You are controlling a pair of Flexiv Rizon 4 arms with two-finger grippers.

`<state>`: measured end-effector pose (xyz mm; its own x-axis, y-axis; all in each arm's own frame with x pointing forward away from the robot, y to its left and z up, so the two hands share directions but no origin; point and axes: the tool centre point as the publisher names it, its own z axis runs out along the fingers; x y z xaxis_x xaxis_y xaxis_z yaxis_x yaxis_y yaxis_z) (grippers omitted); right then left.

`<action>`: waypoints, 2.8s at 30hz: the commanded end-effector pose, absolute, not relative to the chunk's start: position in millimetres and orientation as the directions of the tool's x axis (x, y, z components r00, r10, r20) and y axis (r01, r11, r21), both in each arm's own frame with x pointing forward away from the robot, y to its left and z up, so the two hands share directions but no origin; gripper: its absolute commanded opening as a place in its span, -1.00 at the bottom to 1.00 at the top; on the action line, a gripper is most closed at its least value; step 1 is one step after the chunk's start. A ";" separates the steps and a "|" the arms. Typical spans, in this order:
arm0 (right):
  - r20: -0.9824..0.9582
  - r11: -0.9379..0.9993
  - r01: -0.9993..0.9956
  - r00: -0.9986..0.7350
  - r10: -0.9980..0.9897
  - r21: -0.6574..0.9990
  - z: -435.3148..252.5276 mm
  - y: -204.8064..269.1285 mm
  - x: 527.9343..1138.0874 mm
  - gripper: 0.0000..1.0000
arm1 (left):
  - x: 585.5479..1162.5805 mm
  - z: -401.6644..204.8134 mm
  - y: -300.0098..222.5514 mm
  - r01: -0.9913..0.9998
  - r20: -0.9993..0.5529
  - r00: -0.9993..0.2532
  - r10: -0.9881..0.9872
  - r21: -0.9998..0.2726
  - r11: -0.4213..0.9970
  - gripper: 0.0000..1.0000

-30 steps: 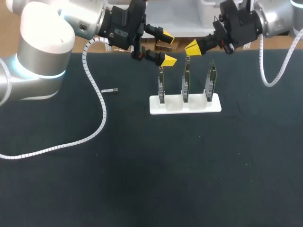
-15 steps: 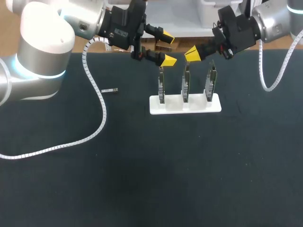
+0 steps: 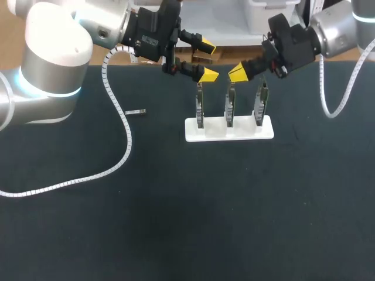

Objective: Pick up the optical module with the left hand, and insert it into the network port with the right hand.

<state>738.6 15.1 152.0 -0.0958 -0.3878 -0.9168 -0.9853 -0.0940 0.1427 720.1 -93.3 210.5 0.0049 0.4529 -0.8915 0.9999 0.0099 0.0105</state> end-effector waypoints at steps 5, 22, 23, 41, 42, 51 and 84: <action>-0.914 -0.094 -0.984 -0.105 -0.391 0.154 144.5 15.1 739.4 -1.00 | 719.8 211.4 -93.8 1.000 -0.889 0.002 0.458 0.008 0.013 1.00; -0.912 -0.095 -0.981 -0.120 -0.393 0.170 137.8 11.1 735.1 -1.00 | 719.8 211.4 -93.8 1.000 -0.889 0.002 0.458 0.008 0.013 1.00; -0.915 -0.096 -0.982 -0.115 -0.388 0.164 140.7 11.0 735.6 -1.00 | 719.8 211.4 -93.8 1.000 -0.889 0.002 0.458 0.008 0.013 1.00; -0.940 -0.091 -0.993 -0.045 -0.339 0.080 183.6 -5.0 735.7 1.00 | 719.8 211.4 -93.8 1.000 -0.889 0.002 0.458 0.008 0.013 1.00; -0.940 -0.092 -0.993 -0.044 -0.338 0.080 184.8 -7.1 735.4 1.00 | 719.8 211.4 -93.8 1.000 -0.889 0.002 0.458 0.008 0.013 1.00; -0.929 -0.080 -0.995 -0.031 -0.368 0.065 195.1 -31.0 732.8 1.00 | 719.8 211.4 -93.8 1.000 -0.889 0.002 0.458 0.008 0.013 1.00; -0.896 -0.066 -0.997 -0.010 -0.444 0.044 199.8 -125.2 719.0 1.00 | 719.8 211.4 -93.8 1.000 -0.889 0.002 0.458 0.008 0.013 1.00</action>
<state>718.6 -123.7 199.5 -0.0088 -0.4444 -0.8958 -0.9973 -0.0620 0.0406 720.1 -93.3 210.5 0.0049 0.4529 -0.8916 0.9999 0.0098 0.0105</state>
